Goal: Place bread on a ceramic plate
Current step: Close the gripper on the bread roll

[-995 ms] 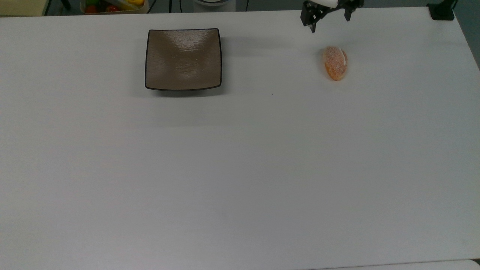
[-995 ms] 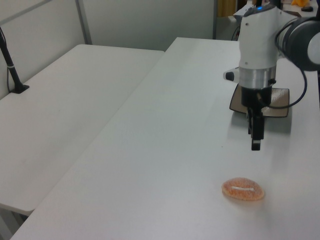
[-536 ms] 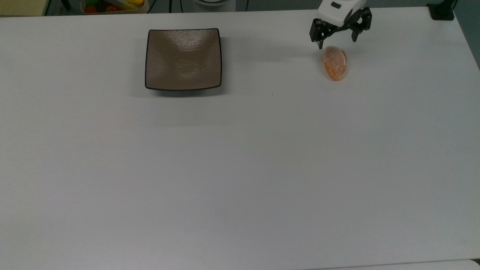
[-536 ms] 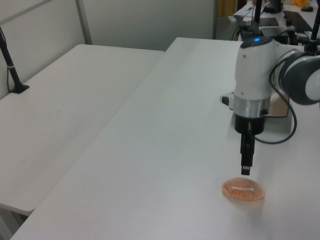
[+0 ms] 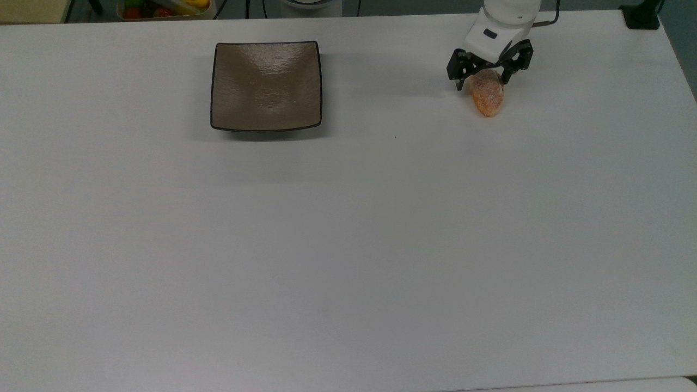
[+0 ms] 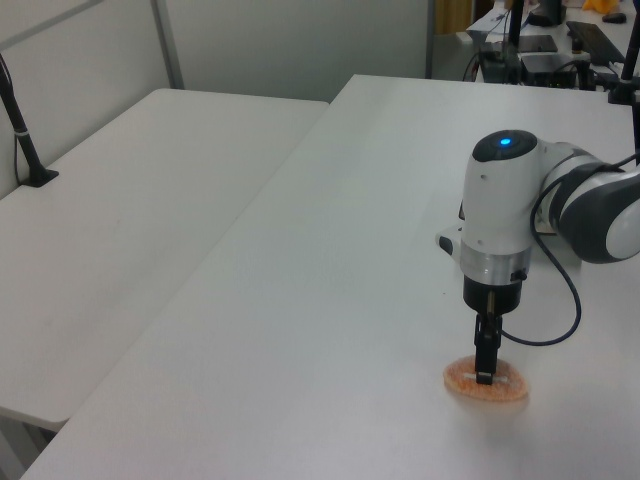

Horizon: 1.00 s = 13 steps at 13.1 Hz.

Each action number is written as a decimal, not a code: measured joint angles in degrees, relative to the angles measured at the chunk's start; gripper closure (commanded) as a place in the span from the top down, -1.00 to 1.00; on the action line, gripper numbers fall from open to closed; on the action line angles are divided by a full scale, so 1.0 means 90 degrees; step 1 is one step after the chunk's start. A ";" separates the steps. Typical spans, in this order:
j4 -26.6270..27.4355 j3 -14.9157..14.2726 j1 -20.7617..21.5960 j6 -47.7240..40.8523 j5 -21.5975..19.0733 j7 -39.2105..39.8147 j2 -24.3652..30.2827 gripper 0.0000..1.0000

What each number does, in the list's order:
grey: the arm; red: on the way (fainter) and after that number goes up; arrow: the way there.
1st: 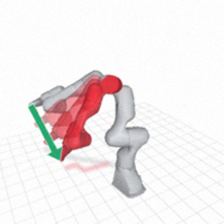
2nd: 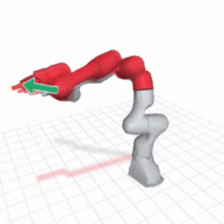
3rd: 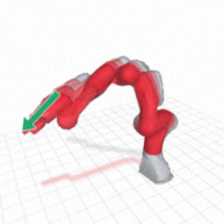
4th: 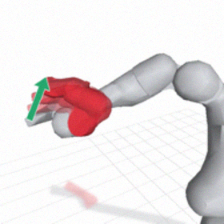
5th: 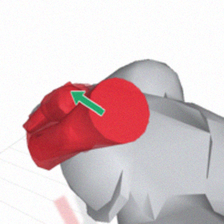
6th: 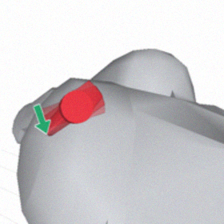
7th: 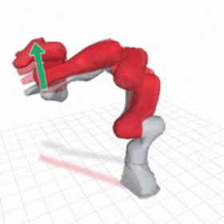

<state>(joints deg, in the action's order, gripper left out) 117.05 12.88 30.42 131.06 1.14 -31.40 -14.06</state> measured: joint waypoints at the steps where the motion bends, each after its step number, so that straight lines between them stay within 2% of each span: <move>1: -0.0002 0.0023 0.0002 0.0022 0.0057 -0.0084 -0.0062 1.00; 3: -0.0004 0.0138 0.0006 0.0023 0.0092 -0.0132 -0.0128 0.92; 4: -0.0004 0.0184 0.0010 0.0023 0.0122 -0.0168 -0.0160 0.71; 5: -0.0004 0.0227 0.0011 0.0023 0.0146 -0.0184 -0.0195 0.61; 8: -0.0005 0.0286 0.0013 0.0023 0.0157 -0.0186 -0.0220 0.10; 10: -0.0014 0.0291 0.0013 0.0023 0.0157 -0.0187 -0.0219 0.00; 13: -0.0086 0.0292 0.0007 0.0023 0.0158 -0.0190 -0.0219 -0.01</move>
<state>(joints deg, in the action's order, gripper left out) 116.28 15.51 30.48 131.27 2.56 -33.11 -16.04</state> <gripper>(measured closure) 0.502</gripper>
